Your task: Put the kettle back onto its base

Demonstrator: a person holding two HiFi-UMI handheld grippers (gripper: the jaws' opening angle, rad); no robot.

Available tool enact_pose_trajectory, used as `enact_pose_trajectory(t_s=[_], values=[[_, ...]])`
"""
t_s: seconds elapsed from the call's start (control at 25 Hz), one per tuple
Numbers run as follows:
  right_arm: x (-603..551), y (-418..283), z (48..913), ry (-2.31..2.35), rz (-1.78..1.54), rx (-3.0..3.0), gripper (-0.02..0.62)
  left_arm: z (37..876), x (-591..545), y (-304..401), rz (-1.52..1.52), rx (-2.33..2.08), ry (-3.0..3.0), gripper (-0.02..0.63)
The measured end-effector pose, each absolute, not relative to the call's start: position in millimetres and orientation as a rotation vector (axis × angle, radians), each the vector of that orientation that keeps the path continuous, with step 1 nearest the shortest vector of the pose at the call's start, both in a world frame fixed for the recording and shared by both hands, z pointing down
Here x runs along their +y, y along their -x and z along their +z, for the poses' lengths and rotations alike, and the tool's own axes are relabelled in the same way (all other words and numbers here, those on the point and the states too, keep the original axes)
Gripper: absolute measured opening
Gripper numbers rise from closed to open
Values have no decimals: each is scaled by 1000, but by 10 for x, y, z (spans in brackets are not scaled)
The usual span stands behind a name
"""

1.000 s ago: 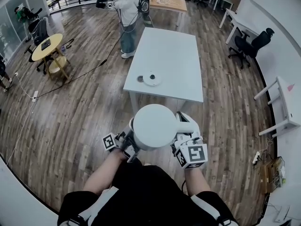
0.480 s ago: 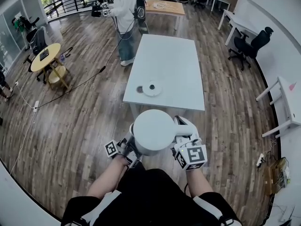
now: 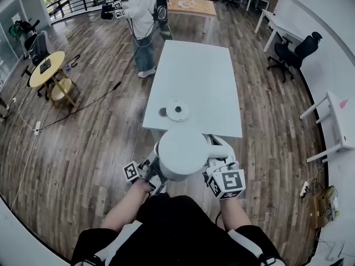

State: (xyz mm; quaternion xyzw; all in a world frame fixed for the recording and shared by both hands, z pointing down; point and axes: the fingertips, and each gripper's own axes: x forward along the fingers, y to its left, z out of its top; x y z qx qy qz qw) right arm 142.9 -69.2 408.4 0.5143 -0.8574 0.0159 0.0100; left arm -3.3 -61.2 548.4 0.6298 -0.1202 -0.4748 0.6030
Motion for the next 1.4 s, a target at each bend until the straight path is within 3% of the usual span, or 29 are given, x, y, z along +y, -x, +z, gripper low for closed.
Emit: enact_pose_trajectory(t_s=[0.92, 1.4], values=[[-1790, -910, 4161, -1736, 18, -2607, 6, 5574, -1869, 553, -1031, -207, -1470, 394], [-2168, -1058, 4169, -1801, 17, -2560, 6, 5591, -2272, 407, -1015, -181, -1456, 394]])
